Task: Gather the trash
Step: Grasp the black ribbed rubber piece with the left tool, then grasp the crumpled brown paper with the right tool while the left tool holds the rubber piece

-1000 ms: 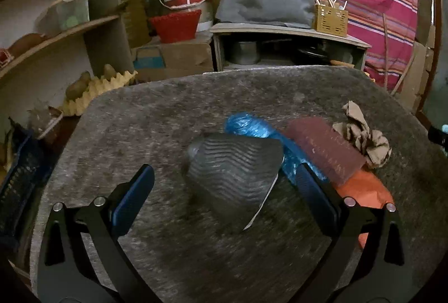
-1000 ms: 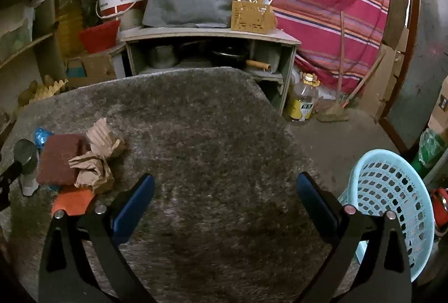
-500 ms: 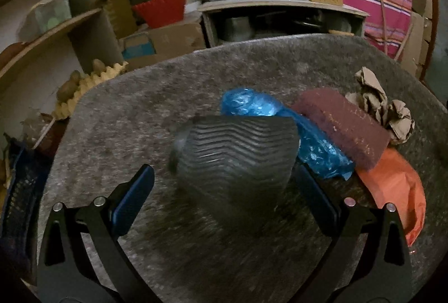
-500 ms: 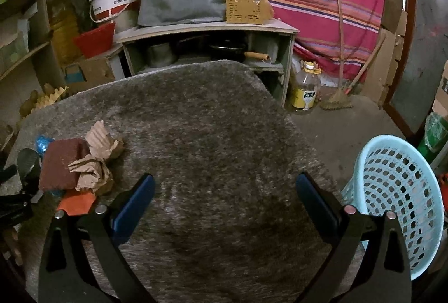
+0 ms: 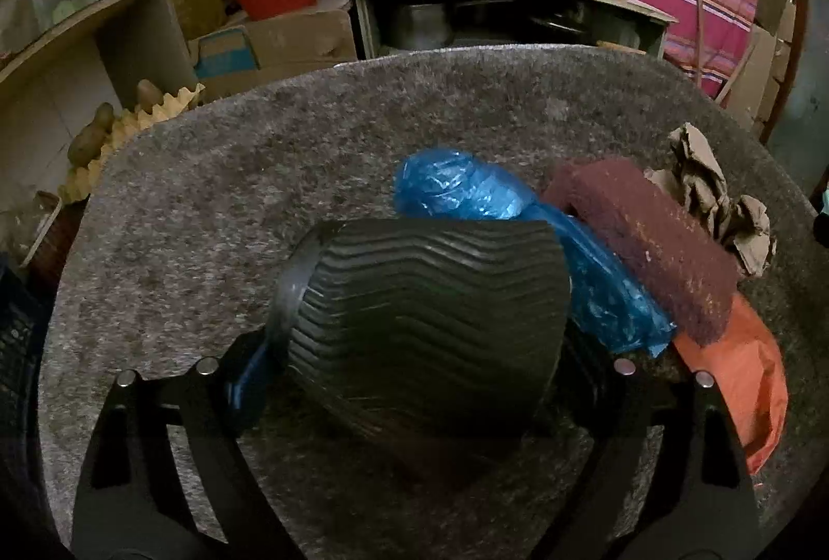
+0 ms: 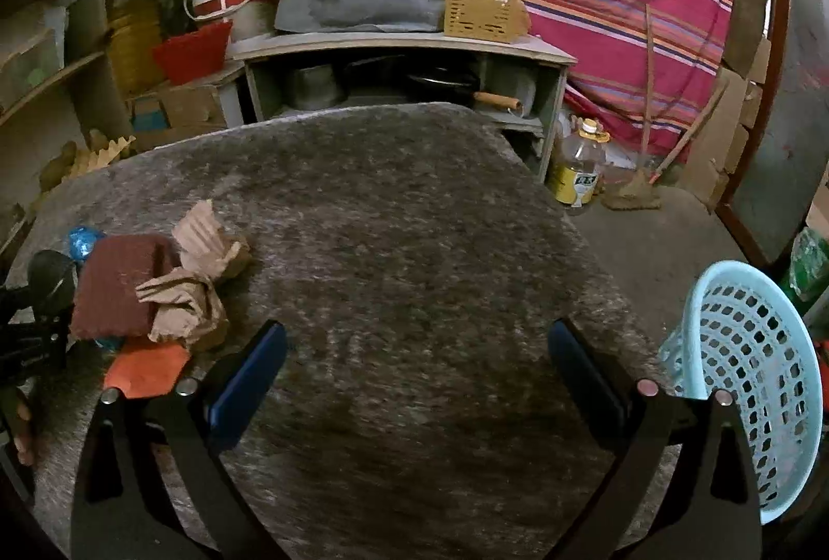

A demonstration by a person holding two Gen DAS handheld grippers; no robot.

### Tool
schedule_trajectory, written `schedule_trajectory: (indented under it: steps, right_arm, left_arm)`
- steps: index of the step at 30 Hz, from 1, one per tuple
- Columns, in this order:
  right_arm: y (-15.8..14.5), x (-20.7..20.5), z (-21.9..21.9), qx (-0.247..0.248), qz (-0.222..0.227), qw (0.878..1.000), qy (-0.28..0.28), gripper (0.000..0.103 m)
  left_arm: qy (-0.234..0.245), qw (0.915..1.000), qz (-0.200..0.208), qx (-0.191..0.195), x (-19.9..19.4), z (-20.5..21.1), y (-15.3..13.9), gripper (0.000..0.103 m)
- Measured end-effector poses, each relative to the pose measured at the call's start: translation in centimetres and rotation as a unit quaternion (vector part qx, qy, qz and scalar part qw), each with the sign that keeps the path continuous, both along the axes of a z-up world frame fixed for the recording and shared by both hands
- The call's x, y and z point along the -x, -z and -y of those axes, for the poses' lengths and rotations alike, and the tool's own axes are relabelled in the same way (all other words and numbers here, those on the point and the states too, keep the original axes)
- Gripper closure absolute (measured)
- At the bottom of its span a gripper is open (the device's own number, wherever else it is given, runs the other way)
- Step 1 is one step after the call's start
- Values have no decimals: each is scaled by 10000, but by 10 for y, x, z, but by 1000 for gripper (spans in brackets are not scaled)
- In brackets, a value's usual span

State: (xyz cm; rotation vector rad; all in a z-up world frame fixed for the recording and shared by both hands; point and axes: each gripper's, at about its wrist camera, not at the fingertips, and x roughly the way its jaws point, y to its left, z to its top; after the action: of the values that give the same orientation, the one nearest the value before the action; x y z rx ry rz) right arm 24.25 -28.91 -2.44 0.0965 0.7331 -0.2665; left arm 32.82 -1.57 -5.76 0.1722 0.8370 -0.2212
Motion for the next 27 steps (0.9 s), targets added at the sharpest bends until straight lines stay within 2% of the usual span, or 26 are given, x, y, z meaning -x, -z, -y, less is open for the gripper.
schedule_trajectory:
  steps: [5, 8, 14, 18, 19, 21, 25, 26, 27]
  right_arm:
    - [-5, -5, -20, 174, 84, 9995, -231, 4]
    - [-9, -9, -33, 218, 193, 9987, -413, 4]
    - [-5, -28, -60, 4, 206, 9968, -774, 4]
    - [2, -37, -76, 129, 113, 9958, -898, 6]
    - [4, -38, -78, 142, 84, 9956, -921, 9]
    - [8, -43, -81, 95, -8, 9950, -996, 30]
    - [15, -50, -82, -227, -123, 9918, -1255, 47]
    - [16, -50, -83, -226, -153, 9910, -1310, 59]
    - [18, -51, -85, -254, -201, 9894, -1417, 66]
  left_arm:
    - [-185, 9990, 358, -190, 13, -4, -9, 16]
    - [-419, 9976, 541, -145, 23, -17, -17, 16]
    - [-888, 9909, 981, -244, 38, -43, -32, 16]
    - [-1073, 9886, 1048, -147, 36, -60, -39, 16]
    - [-1092, 9884, 1045, -136, 36, -61, -39, 16]
    - [-1121, 9881, 1044, -148, 36, -66, -39, 16]
    - [-1125, 9880, 1034, -231, 34, -64, -37, 16]
    - [-1127, 9878, 1051, -237, 34, -63, -38, 16]
    - [-1128, 9875, 1070, -240, 34, -62, -39, 16]
